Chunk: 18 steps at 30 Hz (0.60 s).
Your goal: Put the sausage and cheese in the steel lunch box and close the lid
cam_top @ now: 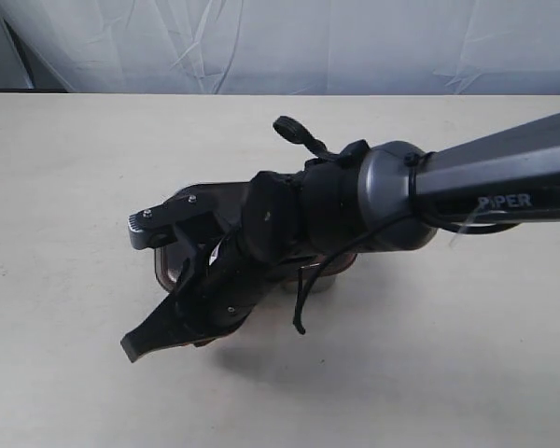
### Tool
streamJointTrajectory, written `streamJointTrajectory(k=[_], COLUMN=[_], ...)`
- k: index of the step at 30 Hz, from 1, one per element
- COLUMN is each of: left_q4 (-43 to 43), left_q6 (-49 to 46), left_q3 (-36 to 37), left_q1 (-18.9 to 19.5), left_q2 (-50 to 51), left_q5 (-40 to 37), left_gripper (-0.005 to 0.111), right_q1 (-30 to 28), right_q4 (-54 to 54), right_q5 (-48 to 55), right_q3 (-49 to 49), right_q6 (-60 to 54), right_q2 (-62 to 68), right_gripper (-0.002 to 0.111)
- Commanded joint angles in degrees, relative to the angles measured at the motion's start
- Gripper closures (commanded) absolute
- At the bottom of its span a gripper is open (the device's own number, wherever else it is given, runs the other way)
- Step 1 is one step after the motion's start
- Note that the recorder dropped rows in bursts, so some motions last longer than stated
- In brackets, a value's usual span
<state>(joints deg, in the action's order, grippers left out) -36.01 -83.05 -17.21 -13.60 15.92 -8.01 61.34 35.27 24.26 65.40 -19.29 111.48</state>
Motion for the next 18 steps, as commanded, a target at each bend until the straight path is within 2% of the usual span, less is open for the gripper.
streamJointTrajectory(k=[1,18], left_q4=[-0.2,-0.2], left_q6=[0.6,0.7], left_q3=[0.2,0.2], left_q1=[-0.2,-0.2], left_q2=[-0.2,-0.2], left_q5=[0.6,0.4], left_gripper=[0.084,0.084], right_q1=[0.1,0.0], right_q4=[-0.1,-0.2], right_q5=[-4.2,-8.8], right_q3=[0.1,0.1], right_q6=[0.2,1.6], right_q2=[0.2,1.9], right_gripper=[0.108,0.108])
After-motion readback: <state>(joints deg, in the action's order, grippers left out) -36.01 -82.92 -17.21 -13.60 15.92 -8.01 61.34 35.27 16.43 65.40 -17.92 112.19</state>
